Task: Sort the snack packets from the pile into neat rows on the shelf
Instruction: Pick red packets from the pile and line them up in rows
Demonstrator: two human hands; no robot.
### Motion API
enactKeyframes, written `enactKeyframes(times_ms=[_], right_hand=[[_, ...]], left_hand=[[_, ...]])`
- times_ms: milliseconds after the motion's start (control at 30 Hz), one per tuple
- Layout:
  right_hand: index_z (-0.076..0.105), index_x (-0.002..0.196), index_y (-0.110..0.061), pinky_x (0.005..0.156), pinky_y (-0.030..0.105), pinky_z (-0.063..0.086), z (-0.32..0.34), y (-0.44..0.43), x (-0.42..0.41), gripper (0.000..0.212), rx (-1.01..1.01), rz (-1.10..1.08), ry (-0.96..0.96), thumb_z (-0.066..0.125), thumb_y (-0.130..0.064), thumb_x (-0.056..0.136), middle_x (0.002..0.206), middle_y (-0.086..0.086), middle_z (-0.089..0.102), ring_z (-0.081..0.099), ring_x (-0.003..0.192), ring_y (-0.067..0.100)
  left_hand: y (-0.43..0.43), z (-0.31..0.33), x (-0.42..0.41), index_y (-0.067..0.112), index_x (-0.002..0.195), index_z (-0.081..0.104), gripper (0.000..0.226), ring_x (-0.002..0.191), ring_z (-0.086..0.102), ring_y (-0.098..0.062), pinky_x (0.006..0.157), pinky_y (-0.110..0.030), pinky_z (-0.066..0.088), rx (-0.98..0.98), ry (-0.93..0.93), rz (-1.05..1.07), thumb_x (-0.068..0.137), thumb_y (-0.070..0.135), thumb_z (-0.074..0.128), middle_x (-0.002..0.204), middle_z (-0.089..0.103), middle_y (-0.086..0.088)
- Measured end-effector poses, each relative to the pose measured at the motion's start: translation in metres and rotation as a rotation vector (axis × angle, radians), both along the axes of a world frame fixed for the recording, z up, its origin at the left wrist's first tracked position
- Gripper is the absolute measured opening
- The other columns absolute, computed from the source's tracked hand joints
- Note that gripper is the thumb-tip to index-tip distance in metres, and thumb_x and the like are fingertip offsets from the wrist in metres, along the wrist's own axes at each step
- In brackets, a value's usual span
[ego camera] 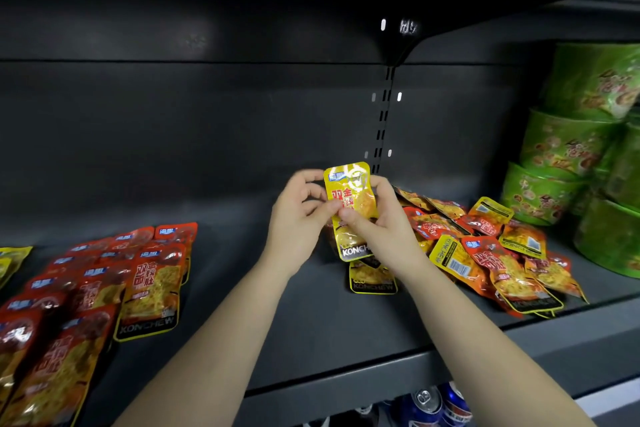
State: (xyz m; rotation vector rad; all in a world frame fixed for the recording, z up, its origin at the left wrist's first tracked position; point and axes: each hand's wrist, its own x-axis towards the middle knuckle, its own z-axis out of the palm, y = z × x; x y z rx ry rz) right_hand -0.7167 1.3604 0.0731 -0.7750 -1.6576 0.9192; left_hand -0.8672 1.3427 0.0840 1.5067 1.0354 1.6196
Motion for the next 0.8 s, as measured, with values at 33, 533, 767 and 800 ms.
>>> enactKeyframes(times_ms=[33, 533, 767, 800], right_hand=[[0.049, 0.116, -0.023, 0.082, 0.044, 0.056, 0.000, 0.000, 0.001, 0.036, 0.020, -0.031, -0.008, 0.070, -0.024, 0.087, 0.104, -0.004, 0.067, 0.067, 0.095, 0.019], [0.047, 0.109, -0.017, 0.060, 0.020, 0.049, -0.006, 0.014, 0.007, 0.025, 0.245, -0.518, -0.152, 0.058, -0.034, 0.094, 0.087, -0.009, 0.064, 0.062, 0.073, 0.005], [0.047, 0.109, -0.016, 0.060, 0.035, 0.051, -0.006, 0.012, 0.007, 0.026, 0.258, -0.540, -0.173, 0.058, -0.035, 0.094, 0.082, -0.006, 0.065, 0.062, 0.066, 0.012], [0.047, 0.109, -0.016, 0.060, 0.036, 0.051, -0.006, 0.013, 0.008, 0.026, 0.258, -0.544, -0.179, 0.058, -0.035, 0.094, 0.081, -0.005, 0.065, 0.062, 0.065, 0.012]], left_hand=[[0.000, 0.000, 0.001, 0.019, 0.105, 0.061, 0.022, 0.084, 0.068, -0.024, 0.077, -0.043, 0.058, -0.016, -0.010, -0.006, 0.089, 0.005, 0.063, 0.090, 0.065, -0.010], [-0.010, -0.028, 0.039, 0.027, 0.138, 0.026, 0.115, 0.117, 0.045, -0.027, 0.099, -0.044, 0.039, -0.213, 1.118, 0.261, 0.045, 0.081, 0.070, 0.124, 0.034, -0.001], [-0.007, -0.020, 0.017, 0.034, 0.149, 0.002, 0.138, 0.129, 0.031, -0.026, 0.102, -0.041, 0.025, -0.307, 1.205, 0.211, 0.042, 0.061, 0.085, 0.133, 0.025, -0.002], [-0.006, -0.020, 0.010, 0.034, 0.150, 0.000, 0.139, 0.131, 0.030, -0.026, 0.103, -0.042, 0.024, -0.352, 1.208, 0.185, 0.043, 0.059, 0.087, 0.135, 0.025, -0.002]])
